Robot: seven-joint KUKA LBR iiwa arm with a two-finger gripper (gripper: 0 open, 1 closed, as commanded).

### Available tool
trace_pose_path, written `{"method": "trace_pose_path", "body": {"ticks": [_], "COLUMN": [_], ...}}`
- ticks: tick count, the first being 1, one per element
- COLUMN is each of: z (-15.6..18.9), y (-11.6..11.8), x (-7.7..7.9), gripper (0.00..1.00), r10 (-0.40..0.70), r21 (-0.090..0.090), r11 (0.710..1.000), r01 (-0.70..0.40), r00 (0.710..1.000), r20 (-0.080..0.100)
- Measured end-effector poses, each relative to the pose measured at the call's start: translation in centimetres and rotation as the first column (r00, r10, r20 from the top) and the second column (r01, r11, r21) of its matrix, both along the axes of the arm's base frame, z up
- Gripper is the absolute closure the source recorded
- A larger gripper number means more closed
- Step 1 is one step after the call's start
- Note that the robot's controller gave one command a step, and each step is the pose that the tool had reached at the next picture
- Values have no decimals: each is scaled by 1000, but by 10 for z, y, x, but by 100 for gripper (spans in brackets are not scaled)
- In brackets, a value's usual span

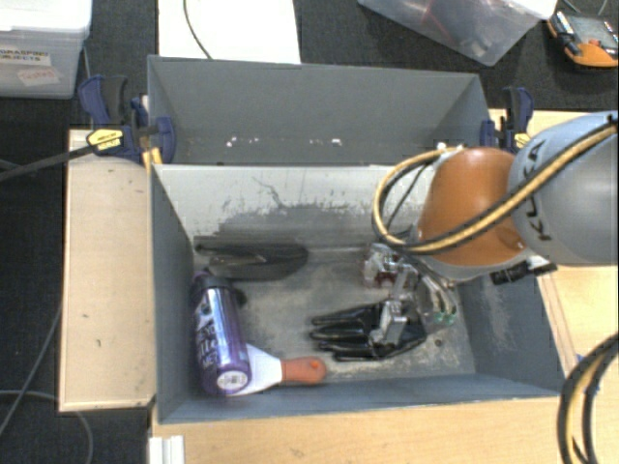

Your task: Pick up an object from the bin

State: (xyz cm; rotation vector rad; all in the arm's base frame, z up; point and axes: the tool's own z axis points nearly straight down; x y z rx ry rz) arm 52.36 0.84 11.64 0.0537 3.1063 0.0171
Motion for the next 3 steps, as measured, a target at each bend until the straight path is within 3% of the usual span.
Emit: {"method": "trace_pose_path", "body": {"ticks": [1,2,3], "z": [-31,-31,-44], "y": [-5,-5,16], "x": [-26,-26,-35], "gripper": [100,100,100], "r10": [-29,-30,-84], "r21": [-5,-5,-4], "r11": [1000,1000,996], "r01": [29,30,84], "r00": [999,999,996], "r20": [-26,-26,-22]}}
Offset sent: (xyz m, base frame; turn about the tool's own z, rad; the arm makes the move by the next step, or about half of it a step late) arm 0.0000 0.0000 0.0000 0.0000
